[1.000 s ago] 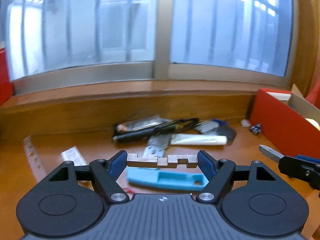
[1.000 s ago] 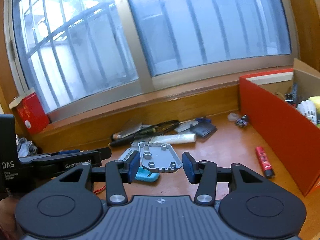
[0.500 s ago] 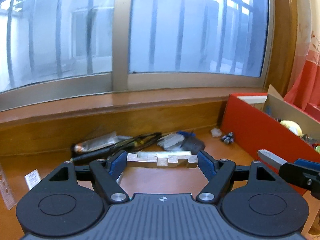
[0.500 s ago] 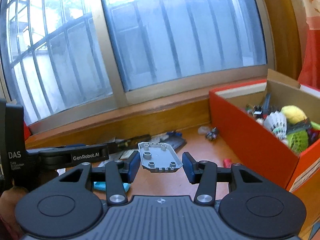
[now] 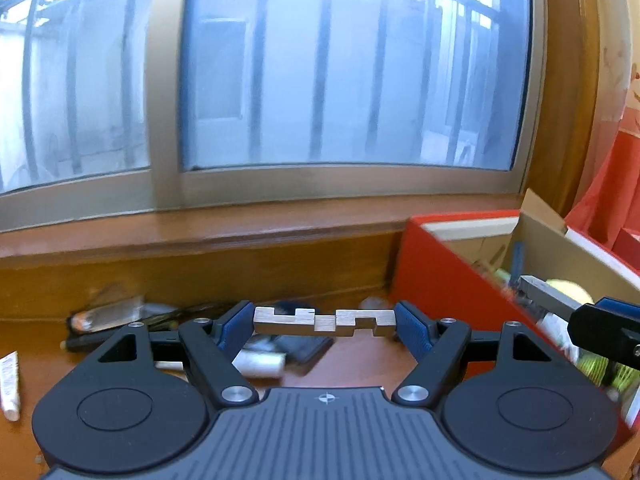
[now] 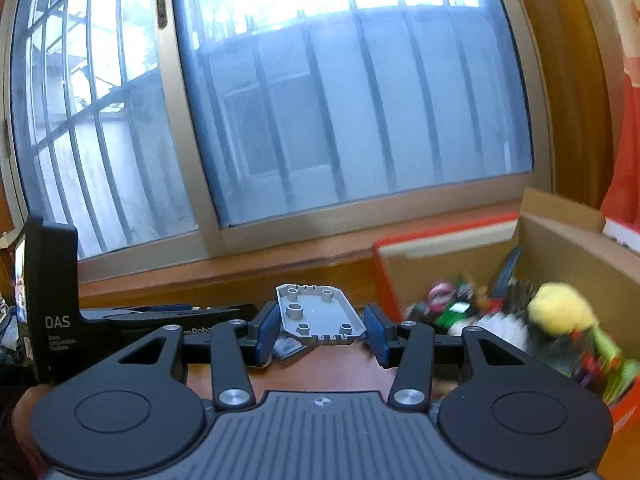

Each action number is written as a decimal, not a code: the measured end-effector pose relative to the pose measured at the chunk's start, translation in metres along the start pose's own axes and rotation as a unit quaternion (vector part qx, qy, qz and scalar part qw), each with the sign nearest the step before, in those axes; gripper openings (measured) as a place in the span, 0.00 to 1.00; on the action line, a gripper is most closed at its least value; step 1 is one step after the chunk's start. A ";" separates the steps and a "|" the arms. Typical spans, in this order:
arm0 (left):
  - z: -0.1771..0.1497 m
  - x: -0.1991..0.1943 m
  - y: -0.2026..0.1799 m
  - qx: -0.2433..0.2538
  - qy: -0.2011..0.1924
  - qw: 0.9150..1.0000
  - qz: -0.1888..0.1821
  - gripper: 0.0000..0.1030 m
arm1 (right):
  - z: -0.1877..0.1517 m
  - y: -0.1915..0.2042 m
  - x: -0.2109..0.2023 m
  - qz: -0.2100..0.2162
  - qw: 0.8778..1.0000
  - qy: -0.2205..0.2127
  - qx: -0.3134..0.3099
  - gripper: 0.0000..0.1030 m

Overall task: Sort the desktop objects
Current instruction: 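Lift the wooden pieces and grey plate and carry them toward the cardboard box, then open both tools to drop the wooden pieces and grey plate into the box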

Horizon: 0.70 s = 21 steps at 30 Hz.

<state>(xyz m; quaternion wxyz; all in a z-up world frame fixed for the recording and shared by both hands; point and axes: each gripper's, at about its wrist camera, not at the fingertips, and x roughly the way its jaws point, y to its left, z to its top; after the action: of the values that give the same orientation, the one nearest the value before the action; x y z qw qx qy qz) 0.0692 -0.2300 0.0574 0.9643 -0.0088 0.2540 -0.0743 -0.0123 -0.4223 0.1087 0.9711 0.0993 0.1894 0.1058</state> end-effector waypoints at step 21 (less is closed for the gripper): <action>0.022 0.059 -0.167 0.053 0.005 0.997 -0.057 0.74 | 0.019 -0.180 0.004 -0.049 0.998 -0.009 0.042 0.42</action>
<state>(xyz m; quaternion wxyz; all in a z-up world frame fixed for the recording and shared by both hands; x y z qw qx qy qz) 0.1071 -0.4046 0.0570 0.9564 0.0285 0.2531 -0.1429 0.0294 -0.5968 0.0824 0.9719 0.1310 0.1894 0.0488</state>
